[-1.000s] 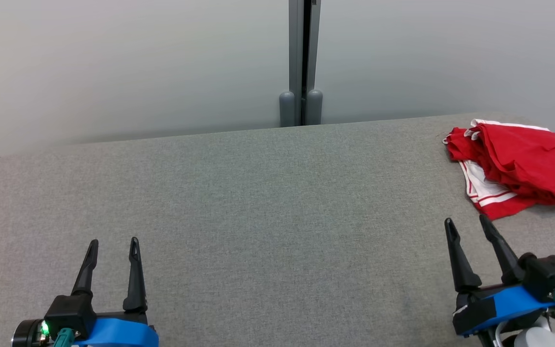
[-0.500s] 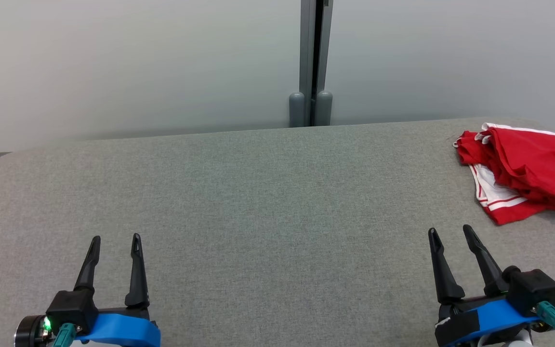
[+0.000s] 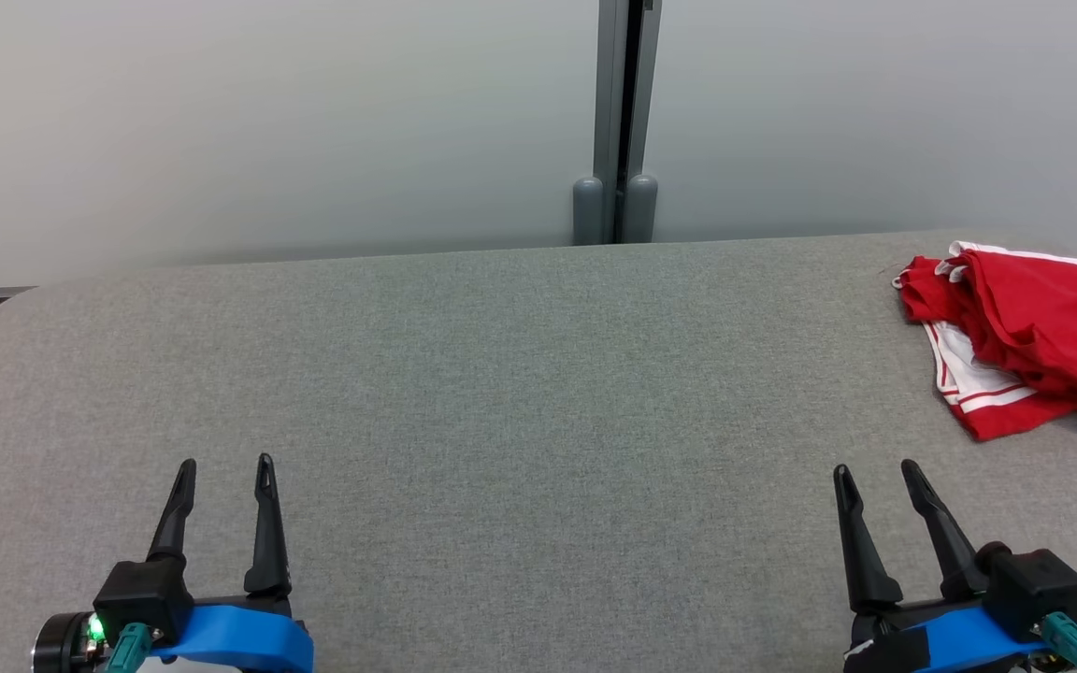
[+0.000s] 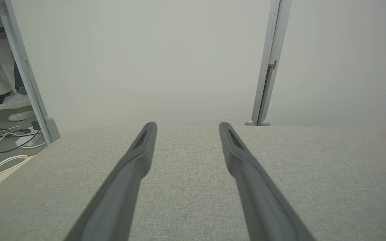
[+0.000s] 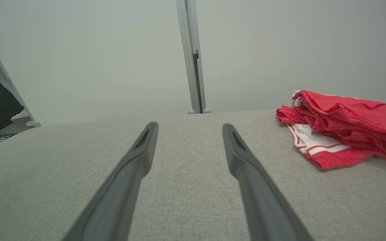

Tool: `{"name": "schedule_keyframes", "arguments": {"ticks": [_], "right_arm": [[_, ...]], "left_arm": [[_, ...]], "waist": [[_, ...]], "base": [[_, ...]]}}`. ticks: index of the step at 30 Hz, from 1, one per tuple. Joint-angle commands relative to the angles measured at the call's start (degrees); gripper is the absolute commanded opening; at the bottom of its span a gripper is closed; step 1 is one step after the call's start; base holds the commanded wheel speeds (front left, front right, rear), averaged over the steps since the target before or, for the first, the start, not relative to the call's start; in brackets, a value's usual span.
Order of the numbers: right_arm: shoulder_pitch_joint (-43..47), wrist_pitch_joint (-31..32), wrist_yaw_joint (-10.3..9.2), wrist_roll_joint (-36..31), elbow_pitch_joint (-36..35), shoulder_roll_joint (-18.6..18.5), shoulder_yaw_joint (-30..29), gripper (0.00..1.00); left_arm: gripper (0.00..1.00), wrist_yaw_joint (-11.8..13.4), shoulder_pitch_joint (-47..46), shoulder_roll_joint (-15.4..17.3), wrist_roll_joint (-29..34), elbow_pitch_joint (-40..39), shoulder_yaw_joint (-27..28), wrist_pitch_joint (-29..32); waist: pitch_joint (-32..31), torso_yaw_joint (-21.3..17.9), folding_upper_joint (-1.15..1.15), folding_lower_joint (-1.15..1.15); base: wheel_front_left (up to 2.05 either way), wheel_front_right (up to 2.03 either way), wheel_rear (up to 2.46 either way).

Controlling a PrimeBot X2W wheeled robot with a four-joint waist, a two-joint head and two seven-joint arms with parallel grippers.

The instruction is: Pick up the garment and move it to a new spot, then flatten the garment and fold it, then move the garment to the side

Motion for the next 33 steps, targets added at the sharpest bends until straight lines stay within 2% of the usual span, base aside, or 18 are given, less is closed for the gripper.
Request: {"name": "schedule_keyframes", "arguments": {"ticks": [1, 19, 20, 25, 33], "right_arm": [[0.92, -0.14, 0.01, -0.21, -0.38, 0.22, -0.26, 1.0], [1.09, -0.14, 0.01, 0.33, -0.72, 0.26, -0.61, 1.0], [0.45, 0.0, 0.0, 0.12, -0.67, 0.13, -0.46, 0.0], [1.0, 0.53, 0.0, 1.05, 1.37, 0.16, -0.33, 0.0], [0.24, 2.61, 0.0, 10.27, 1.42, -0.09, -0.82, 0.0]], "left_arm": [[1.0, 0.35, -0.57, -0.01, 0.04, 0.0, 0.15, -0.15], [1.0, 0.58, -0.96, -0.18, 0.53, 0.52, -0.04, -0.15], [0.0, 0.42, -0.21, -0.13, 0.34, 0.57, -0.06, 0.0], [0.0, 0.38, 1.17, -0.5, -0.55, 2.97, 0.21, 0.79], [0.0, 0.05, 0.22, -0.47, -10.14, 2.73, 1.01, 3.44]], "waist": [[-0.01, -0.04, 0.0, 0.0], [0.21, 0.0, 0.0, 0.0], [0.2, -0.01, 0.0, 0.0], [0.21, -0.01, 0.0, 0.0], [0.19, 0.06, 0.0, 0.0]], "base": [[0.0, 0.0, 0.0], [0.0, 0.0, 0.0], [0.0, 0.0, 0.0], [0.0, 0.0, 0.0], [0.0, 0.0, 0.0]]}}
